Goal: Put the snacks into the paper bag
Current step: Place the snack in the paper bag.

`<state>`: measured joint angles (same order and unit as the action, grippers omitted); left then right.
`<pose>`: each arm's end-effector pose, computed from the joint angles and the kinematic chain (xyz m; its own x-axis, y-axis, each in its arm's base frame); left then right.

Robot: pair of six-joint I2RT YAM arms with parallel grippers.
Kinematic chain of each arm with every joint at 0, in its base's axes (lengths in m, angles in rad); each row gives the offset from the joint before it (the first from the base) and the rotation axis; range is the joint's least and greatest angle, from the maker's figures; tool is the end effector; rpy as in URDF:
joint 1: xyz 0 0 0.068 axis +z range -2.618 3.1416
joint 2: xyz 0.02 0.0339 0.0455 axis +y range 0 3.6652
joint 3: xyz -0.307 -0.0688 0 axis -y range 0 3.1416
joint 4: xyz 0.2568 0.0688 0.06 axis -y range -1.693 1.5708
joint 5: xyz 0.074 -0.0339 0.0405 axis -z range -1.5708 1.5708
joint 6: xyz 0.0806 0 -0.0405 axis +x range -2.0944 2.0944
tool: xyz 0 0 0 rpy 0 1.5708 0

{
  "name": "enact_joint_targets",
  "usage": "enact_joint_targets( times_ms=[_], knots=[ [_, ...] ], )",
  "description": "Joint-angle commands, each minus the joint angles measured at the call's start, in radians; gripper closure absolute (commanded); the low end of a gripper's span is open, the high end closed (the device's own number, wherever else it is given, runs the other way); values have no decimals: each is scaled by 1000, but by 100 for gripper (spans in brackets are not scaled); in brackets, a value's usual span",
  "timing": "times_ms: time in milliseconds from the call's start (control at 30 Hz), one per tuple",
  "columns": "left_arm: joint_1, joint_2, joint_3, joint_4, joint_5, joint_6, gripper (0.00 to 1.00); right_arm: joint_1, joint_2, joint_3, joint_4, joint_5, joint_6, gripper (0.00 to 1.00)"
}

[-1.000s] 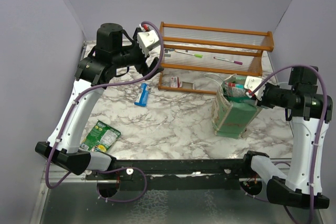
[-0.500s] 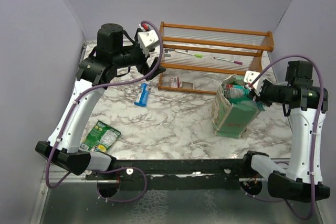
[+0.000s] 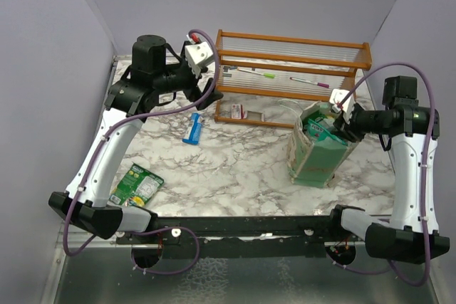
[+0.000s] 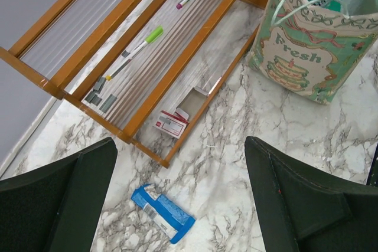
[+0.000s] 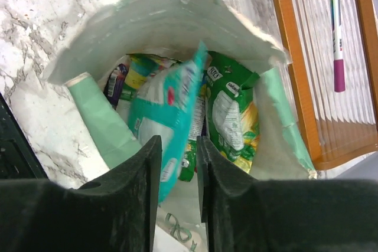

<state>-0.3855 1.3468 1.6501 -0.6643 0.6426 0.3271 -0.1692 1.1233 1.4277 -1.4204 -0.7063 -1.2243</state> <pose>0.2678 -0.1608 0.4979 -0.0463 0.2964 -0.9539 0.8822 0.4601 0.1001 0.1799 0.0223 0.4029 -0.1569 -0.6991 -0.6976 -0.8848 0.4133 -0.2152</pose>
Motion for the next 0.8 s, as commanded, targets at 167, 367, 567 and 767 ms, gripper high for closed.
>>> enact_joint_targets(
  times_ms=[167,367,567,767],
  knots=[
    [23,-72,-50,47,34,-15,8,7,52,53,11,-62,83,58],
    [41,-100,-95,54,10,-30,8,7,54,74,24,-65,203,41],
    [73,-141,-185,79,-101,-70,8,8,49,56,112,-99,423,10],
    [150,-172,-290,102,-234,-150,6,8,83,121,206,-182,569,0]
  ],
)
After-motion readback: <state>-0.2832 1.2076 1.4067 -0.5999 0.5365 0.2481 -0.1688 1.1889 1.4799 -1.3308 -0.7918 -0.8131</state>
